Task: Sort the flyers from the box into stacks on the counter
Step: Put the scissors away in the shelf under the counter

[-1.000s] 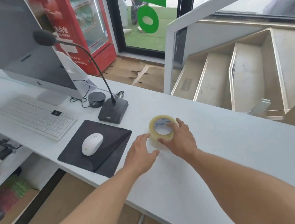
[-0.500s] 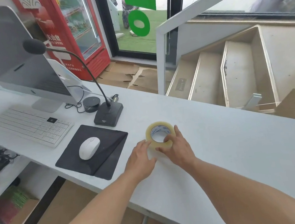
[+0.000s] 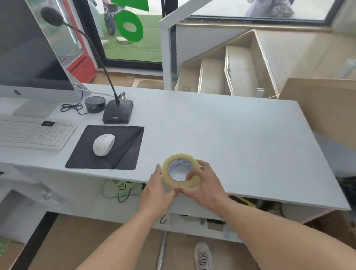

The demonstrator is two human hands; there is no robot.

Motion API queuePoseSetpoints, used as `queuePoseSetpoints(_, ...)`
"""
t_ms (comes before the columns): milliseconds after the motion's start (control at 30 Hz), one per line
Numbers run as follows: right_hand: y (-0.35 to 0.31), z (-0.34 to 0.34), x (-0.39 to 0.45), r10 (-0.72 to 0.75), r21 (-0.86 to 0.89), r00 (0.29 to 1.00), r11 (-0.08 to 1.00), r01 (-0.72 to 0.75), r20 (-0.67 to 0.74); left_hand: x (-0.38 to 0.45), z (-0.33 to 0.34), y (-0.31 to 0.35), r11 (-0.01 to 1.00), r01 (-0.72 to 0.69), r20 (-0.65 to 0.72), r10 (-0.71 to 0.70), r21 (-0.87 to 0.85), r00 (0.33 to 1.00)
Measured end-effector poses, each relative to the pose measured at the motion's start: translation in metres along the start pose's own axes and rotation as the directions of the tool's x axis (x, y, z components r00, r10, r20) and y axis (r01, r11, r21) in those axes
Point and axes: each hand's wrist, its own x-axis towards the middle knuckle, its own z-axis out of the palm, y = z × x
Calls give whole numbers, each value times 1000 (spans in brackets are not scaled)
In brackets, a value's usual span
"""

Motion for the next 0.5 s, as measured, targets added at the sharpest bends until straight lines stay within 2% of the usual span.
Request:
queuePoseSetpoints(133, -7, 24, -60, -20, -33, 1000, 999, 20, -10, -51, -4, -37, 998, -47, -37, 46, -34, 998)
queuePoseSetpoints(267, 1, 38, -108, -95, -66, 995, 993, 94, -9, -96, -1, -57, 998, -37, 27, 38, -44, 999)
queuePoseSetpoints(500, 43, 42, -154, -11, -168, 995, 985, 27, 95, -133, 38, -65, 1000, 1, 112, 2, -25, 994)
